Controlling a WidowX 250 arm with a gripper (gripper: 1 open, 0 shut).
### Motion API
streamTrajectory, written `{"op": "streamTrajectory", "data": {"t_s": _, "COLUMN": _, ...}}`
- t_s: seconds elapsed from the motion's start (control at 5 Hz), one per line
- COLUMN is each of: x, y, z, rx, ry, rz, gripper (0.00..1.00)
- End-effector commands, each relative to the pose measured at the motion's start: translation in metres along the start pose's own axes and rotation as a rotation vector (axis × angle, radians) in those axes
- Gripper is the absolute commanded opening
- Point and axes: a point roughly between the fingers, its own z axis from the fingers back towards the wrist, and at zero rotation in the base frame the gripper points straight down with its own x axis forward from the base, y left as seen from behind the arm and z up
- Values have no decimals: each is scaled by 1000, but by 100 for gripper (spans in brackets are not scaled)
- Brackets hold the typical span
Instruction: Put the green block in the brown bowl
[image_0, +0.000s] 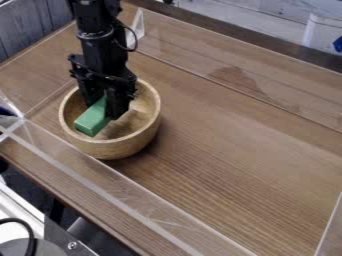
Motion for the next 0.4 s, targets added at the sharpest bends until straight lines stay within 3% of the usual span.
{"op": "streamTrajectory", "data": {"t_s": 0.0, "x": 10, "y": 3, "z": 12, "rx": 27, "ry": -43, "rz": -7, "gripper": 0}}
{"op": "streamTrajectory", "data": {"t_s": 0.2, "x": 12, "y": 2, "z": 12, "rx": 27, "ry": -39, "rz": -8, "gripper": 0}}
